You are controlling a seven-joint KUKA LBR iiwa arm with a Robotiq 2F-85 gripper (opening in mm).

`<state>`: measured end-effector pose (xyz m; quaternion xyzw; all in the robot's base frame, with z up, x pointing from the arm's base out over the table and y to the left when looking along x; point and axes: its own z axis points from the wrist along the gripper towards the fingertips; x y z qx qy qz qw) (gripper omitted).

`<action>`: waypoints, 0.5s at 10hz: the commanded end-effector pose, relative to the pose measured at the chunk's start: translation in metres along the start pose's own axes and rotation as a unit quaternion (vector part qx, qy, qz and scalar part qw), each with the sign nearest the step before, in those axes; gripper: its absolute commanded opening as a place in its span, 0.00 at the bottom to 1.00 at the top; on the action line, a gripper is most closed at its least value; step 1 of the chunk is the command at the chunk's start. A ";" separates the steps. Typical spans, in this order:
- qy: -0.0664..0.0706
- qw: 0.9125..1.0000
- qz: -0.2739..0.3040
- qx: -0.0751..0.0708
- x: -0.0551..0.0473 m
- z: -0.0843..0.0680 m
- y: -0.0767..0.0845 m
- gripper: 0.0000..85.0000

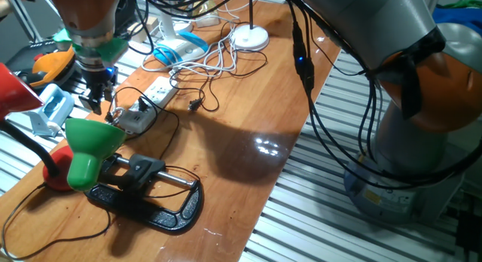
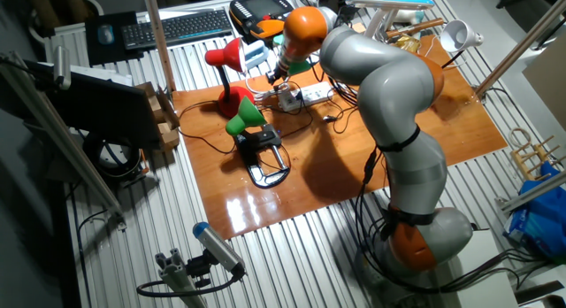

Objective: Plug in the power cord of the desk lamp, turn on the socket, and light up the desk lamp

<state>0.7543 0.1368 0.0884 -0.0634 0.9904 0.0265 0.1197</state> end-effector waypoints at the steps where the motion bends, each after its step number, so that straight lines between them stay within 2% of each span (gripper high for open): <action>1: 0.002 1.000 0.001 0.001 0.000 0.001 0.001 0.60; 2: 0.000 1.000 0.001 0.003 0.002 0.005 0.002 0.60; 5: -0.002 1.000 0.004 -0.004 0.007 0.018 0.003 0.60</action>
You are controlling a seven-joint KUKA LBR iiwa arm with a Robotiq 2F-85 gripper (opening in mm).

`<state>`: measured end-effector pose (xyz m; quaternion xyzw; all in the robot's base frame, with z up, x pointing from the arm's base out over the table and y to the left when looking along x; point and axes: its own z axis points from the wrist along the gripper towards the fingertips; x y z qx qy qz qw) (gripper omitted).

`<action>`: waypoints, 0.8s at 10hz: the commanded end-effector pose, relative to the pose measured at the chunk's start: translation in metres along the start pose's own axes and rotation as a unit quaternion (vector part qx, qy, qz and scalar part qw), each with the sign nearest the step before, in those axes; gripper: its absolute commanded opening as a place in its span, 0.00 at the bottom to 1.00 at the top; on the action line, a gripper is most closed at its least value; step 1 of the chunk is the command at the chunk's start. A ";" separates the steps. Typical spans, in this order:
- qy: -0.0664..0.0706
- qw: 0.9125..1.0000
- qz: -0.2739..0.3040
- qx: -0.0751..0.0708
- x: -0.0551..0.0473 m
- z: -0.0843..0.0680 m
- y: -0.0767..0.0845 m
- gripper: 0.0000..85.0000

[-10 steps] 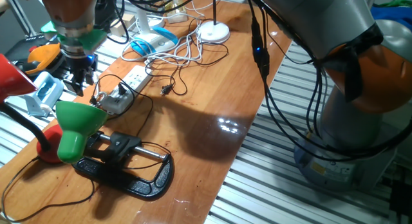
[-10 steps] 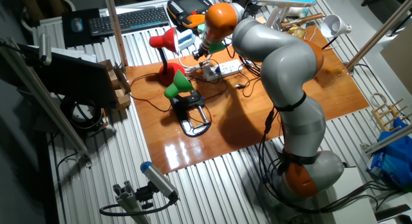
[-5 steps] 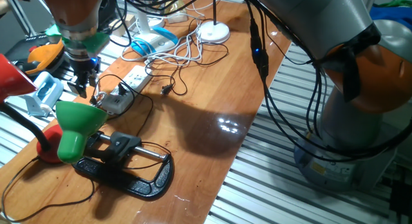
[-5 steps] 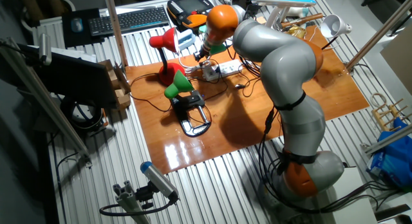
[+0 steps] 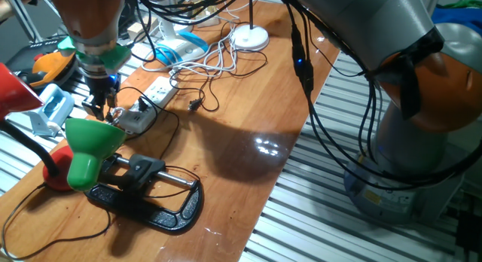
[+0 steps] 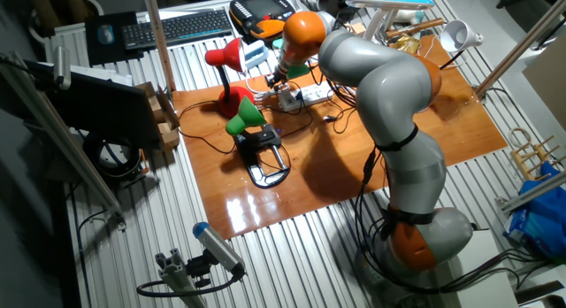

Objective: Plug in the power cord of the desk lamp, turn on the socket, and light up the desk lamp

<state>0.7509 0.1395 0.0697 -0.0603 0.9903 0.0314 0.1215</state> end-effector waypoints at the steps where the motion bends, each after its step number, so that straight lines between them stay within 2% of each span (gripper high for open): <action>1: 0.000 1.000 0.000 -0.001 0.000 0.000 0.000 0.60; 2: 0.000 1.000 -0.001 -0.002 0.001 0.000 0.000 0.40; 4: -0.007 1.000 -0.002 -0.003 0.003 0.002 0.000 0.40; 8: -0.008 1.000 -0.004 -0.002 0.003 0.003 -0.001 0.40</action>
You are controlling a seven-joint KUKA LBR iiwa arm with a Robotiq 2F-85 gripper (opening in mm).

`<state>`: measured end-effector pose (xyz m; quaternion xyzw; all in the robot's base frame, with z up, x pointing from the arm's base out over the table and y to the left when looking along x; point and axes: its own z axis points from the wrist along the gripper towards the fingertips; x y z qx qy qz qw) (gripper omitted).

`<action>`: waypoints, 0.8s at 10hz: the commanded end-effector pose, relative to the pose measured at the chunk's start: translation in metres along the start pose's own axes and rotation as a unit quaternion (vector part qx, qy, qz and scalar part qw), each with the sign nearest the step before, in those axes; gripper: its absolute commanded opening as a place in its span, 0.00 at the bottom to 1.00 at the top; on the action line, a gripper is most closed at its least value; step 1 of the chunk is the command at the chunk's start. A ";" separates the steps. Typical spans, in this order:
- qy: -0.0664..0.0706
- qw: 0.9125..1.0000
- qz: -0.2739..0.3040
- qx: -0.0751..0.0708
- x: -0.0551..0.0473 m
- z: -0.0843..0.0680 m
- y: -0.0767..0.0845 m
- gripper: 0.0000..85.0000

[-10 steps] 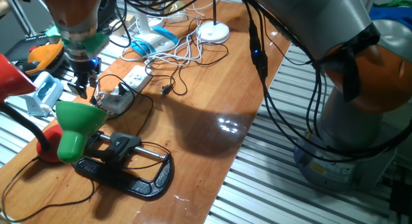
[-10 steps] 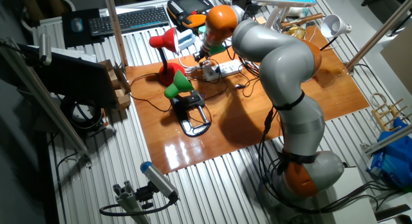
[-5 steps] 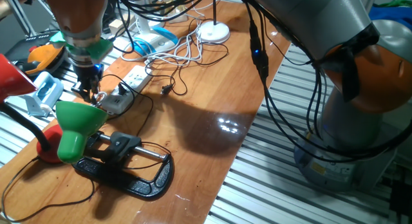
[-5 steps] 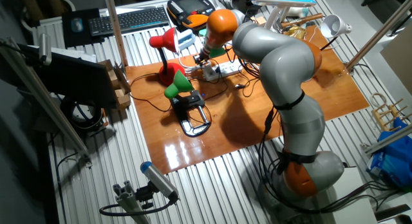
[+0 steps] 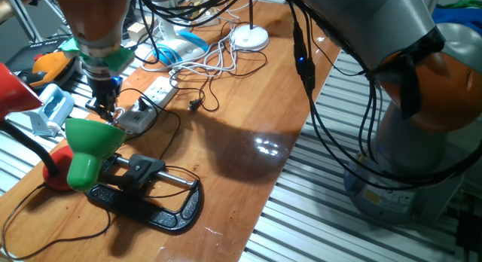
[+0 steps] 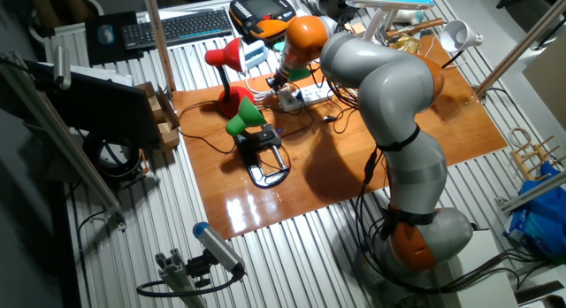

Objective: Plug in the power cord of the desk lamp, turn on the socket, and light up the desk lamp

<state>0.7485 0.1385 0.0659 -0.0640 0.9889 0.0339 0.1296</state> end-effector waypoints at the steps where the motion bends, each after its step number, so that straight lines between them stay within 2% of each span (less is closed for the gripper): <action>1: 0.000 1.000 0.000 0.000 0.000 0.000 0.000 0.40; 8: -0.001 1.000 -0.006 -0.001 -0.001 0.007 0.000 0.40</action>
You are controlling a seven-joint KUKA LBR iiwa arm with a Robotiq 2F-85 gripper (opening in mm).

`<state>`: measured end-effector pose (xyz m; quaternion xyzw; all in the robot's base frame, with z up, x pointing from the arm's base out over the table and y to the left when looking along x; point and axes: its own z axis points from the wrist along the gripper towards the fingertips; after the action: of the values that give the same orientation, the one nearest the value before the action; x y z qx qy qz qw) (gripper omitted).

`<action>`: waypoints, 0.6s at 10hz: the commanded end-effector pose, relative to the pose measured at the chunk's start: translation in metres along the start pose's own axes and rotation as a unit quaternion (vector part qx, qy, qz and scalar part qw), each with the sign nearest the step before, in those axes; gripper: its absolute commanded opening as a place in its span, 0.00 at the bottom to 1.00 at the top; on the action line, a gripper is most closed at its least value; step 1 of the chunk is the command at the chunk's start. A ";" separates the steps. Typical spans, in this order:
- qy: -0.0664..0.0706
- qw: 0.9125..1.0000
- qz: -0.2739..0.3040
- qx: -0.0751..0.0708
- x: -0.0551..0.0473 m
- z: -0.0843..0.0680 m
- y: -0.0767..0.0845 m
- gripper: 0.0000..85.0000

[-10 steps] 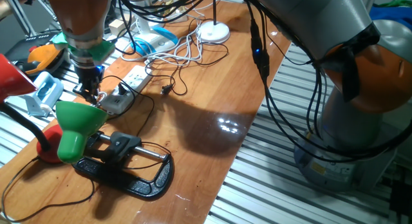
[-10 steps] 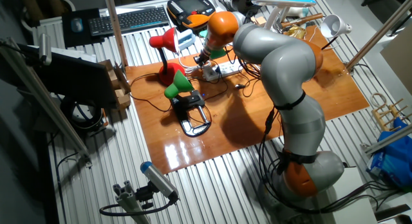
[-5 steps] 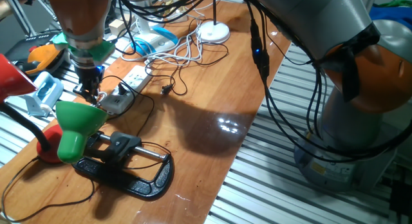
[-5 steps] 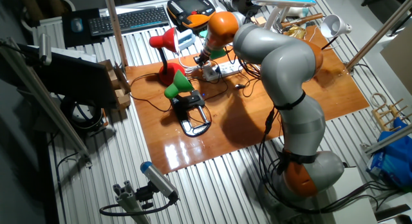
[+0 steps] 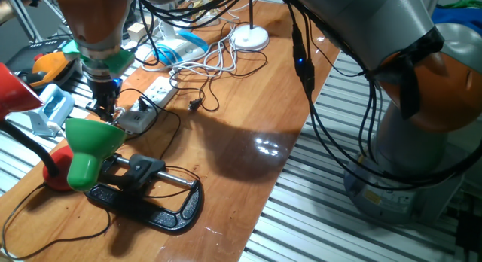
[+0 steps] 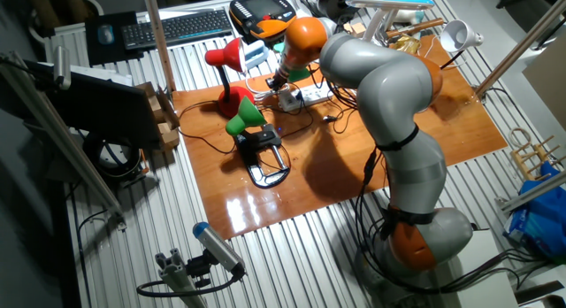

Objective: Plug in the power cord of the desk lamp, turn on the socket, and light up the desk lamp

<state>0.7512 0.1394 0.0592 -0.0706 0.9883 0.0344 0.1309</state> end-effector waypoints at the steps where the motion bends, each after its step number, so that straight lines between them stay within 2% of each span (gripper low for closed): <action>1: 0.000 1.000 0.000 0.000 0.000 0.000 0.000 0.40; 6: -0.001 1.000 -0.003 -0.002 0.000 0.005 0.000 0.40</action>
<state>0.7526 0.1400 0.0543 -0.0733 0.9879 0.0362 0.1317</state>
